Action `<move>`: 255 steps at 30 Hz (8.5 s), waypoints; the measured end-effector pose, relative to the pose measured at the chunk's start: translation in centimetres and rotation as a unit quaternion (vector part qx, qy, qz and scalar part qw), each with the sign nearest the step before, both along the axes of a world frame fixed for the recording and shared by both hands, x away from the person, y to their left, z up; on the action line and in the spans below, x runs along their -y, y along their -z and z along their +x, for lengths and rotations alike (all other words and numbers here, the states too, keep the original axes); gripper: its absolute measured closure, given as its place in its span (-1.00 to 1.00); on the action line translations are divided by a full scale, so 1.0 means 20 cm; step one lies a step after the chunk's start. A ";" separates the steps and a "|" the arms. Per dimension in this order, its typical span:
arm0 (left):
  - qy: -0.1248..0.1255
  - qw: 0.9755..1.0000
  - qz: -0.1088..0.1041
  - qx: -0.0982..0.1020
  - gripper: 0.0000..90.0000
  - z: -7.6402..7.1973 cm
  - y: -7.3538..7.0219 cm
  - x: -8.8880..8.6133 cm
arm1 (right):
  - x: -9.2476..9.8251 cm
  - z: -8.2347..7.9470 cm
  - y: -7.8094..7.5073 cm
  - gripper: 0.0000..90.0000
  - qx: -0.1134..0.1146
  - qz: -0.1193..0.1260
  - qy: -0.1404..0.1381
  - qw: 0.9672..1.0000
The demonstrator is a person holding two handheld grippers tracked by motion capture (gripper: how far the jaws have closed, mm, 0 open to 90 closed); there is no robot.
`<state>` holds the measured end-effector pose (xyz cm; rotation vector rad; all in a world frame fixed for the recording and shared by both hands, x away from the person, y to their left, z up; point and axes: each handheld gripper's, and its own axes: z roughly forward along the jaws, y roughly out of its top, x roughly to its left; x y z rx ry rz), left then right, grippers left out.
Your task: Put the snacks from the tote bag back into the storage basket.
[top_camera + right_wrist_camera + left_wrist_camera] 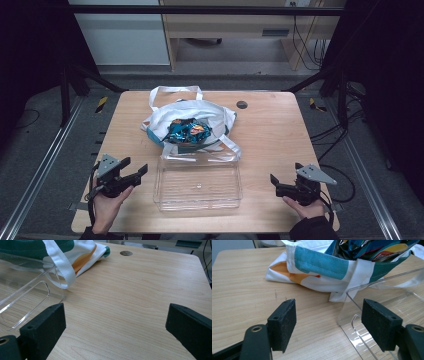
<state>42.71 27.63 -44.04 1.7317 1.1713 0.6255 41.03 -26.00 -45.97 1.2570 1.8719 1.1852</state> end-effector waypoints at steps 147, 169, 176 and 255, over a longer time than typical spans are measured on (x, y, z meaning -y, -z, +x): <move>0.045 0.998 0.038 0.036 0.57 0.37 -0.17 0.40 | -0.02 0.04 0.01 -0.90 -0.007 -0.017 0.001 1.000; 0.044 0.999 0.009 0.026 0.98 0.34 -0.19 0.42 | -0.02 0.04 0.01 -0.90 -0.008 -0.020 -0.003 1.000; 0.047 0.998 -0.029 0.037 0.99 0.30 -0.25 0.41 | -0.02 0.04 0.01 -0.89 -0.008 -0.023 -0.002 1.000; 0.129 0.968 -0.125 0.174 1.00 -0.18 -0.73 0.42 | -0.02 0.02 0.00 -0.89 -0.005 -0.025 -0.007 1.000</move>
